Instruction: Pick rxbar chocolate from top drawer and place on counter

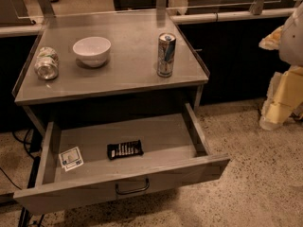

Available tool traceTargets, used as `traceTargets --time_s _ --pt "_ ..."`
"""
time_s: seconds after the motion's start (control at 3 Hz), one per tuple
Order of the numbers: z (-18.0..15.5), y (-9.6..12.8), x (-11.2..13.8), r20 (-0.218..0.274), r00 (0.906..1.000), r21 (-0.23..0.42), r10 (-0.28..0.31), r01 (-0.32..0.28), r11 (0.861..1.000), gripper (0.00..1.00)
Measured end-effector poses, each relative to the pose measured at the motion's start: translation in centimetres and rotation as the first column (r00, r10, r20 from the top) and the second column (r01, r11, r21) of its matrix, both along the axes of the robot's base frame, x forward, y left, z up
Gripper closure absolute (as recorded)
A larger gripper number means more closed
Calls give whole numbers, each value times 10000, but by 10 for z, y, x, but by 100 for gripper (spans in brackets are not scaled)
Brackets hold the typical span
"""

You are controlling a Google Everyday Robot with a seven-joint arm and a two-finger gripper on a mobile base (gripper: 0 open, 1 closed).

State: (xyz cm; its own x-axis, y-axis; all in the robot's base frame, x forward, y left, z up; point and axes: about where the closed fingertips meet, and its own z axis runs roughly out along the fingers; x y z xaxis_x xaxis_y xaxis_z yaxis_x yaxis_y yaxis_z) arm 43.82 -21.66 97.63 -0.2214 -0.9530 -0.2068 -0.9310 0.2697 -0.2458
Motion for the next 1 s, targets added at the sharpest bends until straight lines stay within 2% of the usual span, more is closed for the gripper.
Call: traceTargets --time_s 0.33,0.67,1.0 --pt "0 0 0 0 10000 0 0 0 10000 0" --pt "0 9 6 47 9999 122 160 -161 9998 0" --pt "-6 31 21 63 9988 -47 488 -488 9988 0"
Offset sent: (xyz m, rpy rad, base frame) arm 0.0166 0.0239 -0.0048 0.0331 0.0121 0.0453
